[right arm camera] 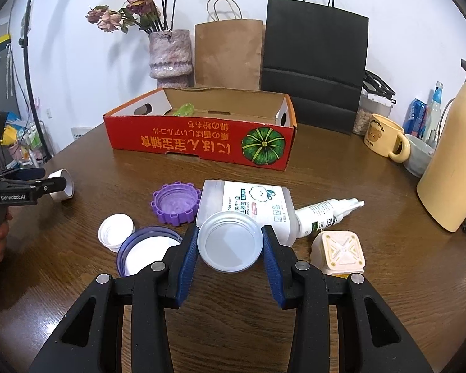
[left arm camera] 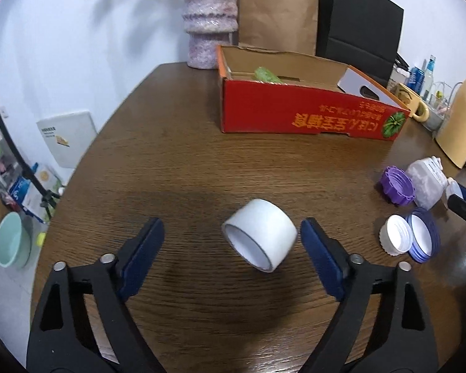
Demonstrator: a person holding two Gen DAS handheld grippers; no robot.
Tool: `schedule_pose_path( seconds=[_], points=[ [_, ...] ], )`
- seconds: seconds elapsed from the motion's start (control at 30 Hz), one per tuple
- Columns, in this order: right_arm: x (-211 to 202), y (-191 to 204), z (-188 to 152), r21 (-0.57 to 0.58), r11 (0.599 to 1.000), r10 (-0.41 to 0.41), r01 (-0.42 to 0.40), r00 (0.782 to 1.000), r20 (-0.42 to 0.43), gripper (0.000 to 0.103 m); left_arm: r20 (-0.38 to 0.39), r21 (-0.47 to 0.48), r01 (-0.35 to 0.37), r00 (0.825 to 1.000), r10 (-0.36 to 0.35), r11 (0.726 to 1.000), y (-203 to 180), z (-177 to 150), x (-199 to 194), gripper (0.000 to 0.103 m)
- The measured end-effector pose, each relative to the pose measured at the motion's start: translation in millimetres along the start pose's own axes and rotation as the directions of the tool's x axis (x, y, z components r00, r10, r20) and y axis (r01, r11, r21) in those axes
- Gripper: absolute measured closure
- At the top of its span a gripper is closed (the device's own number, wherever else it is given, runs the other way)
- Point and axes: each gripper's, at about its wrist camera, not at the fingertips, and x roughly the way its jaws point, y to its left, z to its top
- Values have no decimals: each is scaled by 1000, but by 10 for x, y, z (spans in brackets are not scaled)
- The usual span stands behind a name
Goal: Organize rigid objects
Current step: 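Grasp the white tape roll with the left gripper while the right gripper holds the lid, then carry the tape roll and white lid into the box and release both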
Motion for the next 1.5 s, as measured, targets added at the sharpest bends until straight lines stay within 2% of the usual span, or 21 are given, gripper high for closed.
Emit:
schedule_pose_path(
  seconds=[0.1, 0.17, 0.23, 0.27, 0.5, 0.73, 0.93, 1.5],
  points=[
    [22, -10, 0, 5, 1000, 10, -10, 1000, -8, 59, -16, 17, 8, 1000, -8, 1000, -43, -5, 42, 18],
    [30, -11, -3, 7, 1000, 11, -11, 1000, -12, 59, -24, 27, 17, 1000, -16, 999, -69, -7, 64, 26],
    [33, -11, -4, 7, 1000, 11, -11, 1000, -15, 59, -31, 33, 27, 999, -26, 999, -88, -11, 74, 53],
    [34, -11, -4, 6, 1000, 11, -11, 1000, -16, 59, -36, 34, 39, 999, -38, 999, -92, -18, 77, 59],
    [17, -5, -2, 8, 1000, 11, -11, 1000, -10, 59, -11, 56, 40, 999, -39, 998, -160, -55, -13, 59],
    [-2, -5, 3, 11, 1000, 9, -9, 1000, -3, 59, 26, 33, 50, 998, -51, 998, -140, -39, -103, 59],
    [-22, -4, 10, 12, 1000, 14, -14, 1000, 4, 59, 58, 9, 30, 998, -31, 999, -175, -6, -178, 59],
    [-135, -11, 268, 2, 999, 35, -35, 998, 56, 59, 131, 42, 38, 990, -43, 998, -668, 248, -436, 59]
  ],
)
